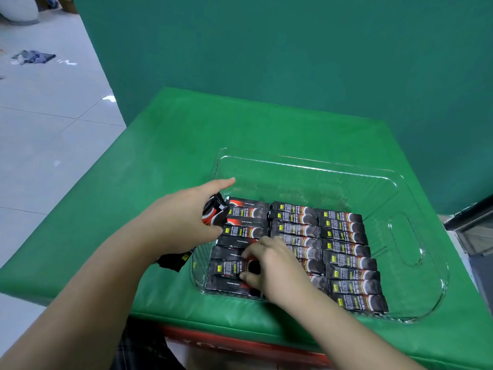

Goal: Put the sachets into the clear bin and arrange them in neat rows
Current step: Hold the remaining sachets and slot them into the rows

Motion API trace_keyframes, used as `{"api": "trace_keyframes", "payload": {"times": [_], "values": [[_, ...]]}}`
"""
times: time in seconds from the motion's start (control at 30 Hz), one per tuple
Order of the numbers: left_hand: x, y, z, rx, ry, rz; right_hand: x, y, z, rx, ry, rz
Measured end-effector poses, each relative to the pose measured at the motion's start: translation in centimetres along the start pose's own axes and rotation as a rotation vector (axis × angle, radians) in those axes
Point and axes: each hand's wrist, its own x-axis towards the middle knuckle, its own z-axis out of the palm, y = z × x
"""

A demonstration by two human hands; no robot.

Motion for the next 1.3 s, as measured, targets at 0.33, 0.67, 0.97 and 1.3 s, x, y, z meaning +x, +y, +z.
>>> {"api": "trace_keyframes", "payload": {"times": [0.33, 0.67, 0.97, 1.3], "values": [[-0.2, 0.0, 0.0, -0.018, 0.024, 0.009, 1.2, -0.4, 0.7, -0.19, -0.013, -0.086], [-0.2, -0.1, 0.0, -0.022, 0.031, 0.023, 1.6, -2.1, -3.0, 0.292, 0.316, -0.075], [-0.2, -0.2, 0.2, -0.075, 0.064, 0.056, 2.3, -4.0, -5.5, 0.603, 0.375, -0.224], [-0.1, 0.1, 0.0, -0.035, 0.035, 0.033, 1.9, -2.2, -6.0, 0.589, 0.494, -0.209]]}}
